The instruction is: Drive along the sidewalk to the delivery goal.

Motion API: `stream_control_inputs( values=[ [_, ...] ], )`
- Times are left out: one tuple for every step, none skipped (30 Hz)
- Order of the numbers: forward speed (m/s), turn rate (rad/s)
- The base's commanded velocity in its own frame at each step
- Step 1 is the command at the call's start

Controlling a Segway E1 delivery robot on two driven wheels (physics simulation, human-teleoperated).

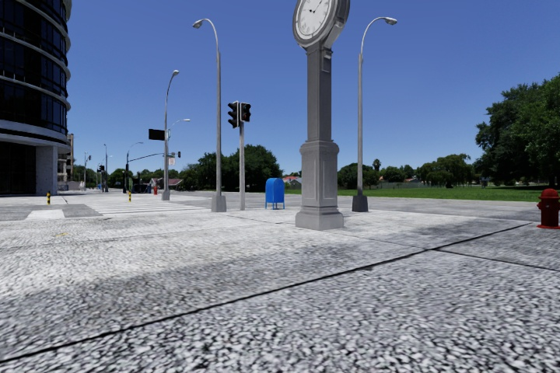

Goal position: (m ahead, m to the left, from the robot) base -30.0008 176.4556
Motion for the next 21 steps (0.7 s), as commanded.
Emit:
stream_control_inputs(
  values=[
    [0.00,0.00],
    [0.00,0.00],
    [0.00,0.00],
    [0.00,0.00],
    [0.00,0.00],
    [0.00,0.00],
    [0.00,0.00],
    [0.00,0.00],
    [0.00,0.00],
    [0.00,0.00],
    [0.00,0.00],
    [0.00,0.00],
    [0.00,0.00],
    [0.00,0.00],
    [0.00,0.00],
    [0.00,0.00],
    [0.00,0.00],
    [0.00,0.00],
    [0.00,0.00],
    [0.00,0.00],
    [0.00,0.00]
  ],
)
